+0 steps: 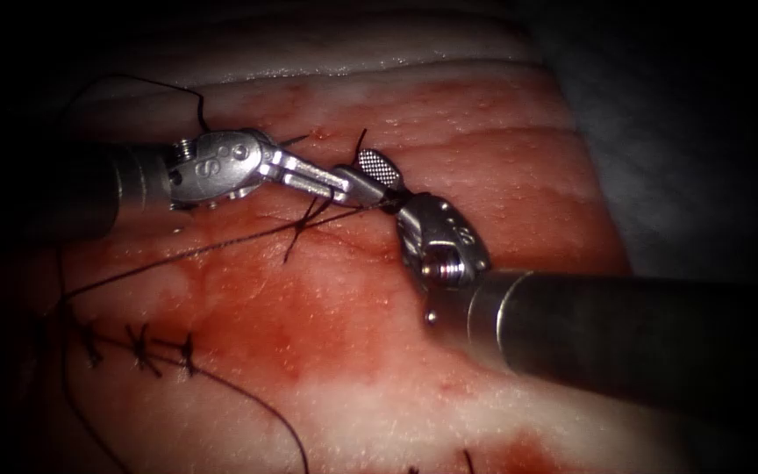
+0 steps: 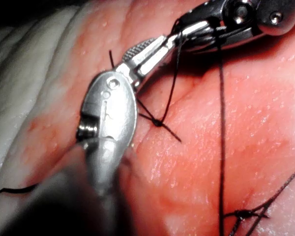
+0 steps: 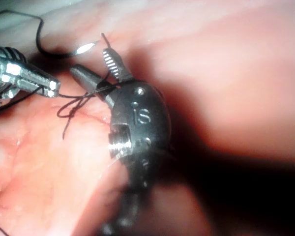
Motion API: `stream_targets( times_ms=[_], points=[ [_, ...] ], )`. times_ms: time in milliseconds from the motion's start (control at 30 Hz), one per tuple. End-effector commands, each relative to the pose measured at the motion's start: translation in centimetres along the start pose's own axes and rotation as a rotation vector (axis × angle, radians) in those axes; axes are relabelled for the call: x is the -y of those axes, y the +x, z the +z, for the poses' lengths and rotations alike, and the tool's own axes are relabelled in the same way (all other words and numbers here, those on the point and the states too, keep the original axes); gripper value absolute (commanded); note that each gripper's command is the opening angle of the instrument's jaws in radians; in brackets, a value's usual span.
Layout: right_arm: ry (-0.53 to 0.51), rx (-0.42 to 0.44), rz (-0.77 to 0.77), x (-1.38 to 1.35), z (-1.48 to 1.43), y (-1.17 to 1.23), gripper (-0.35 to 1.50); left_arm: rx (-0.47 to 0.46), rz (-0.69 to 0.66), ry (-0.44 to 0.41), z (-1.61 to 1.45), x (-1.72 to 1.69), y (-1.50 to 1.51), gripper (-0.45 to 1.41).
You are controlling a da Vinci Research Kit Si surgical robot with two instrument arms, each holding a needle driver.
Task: Wound Closure
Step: Grab the suture short end with the right gripper.
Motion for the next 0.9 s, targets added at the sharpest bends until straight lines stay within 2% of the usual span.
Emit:
stream_targets(
  times_ms=[33, 433, 533, 567, 600, 667, 900],
  points=[
    [-0.001, -0.003, 0.0, -0.02, 0.12, -0.03, 0.67, 0.0, 0.003, -0.002, 0.03, 0.04, -0.06, -0.45],
    [-0.013, -0.019, -0.004, -0.06, 0.38, -0.04, 0.69, 0.009, 0.003, 0.002, 0.01, 0.06, -0.09, -0.45],
    [-0.011, -0.023, -0.005, -0.06, 0.43, -0.07, 0.62, 0.013, 0.002, 0.002, 0.0, 0.06, -0.09, -0.45],
    [-0.012, -0.025, -0.005, -0.06, 0.44, -0.07, 0.51, 0.013, 0.002, 0.001, 0.0, 0.06, -0.09, -0.45],
    [-0.014, -0.023, -0.006, -0.07, 0.45, -0.08, 0.27, 0.015, 0.002, 0.003, -0.01, 0.06, -0.09, -0.45],
    [-0.02, -0.018, -0.011, -0.07, 0.44, -0.08, -0.35, 0.014, -0.004, 0.003, -0.02, 0.06, -0.09, -0.45],
    [0.003, -0.033, -0.082, 0.0, 0.37, -0.13, -0.35, 0.024, -0.017, 0.014, -0.11, 0.1, -0.13, -0.45]
  ],
)
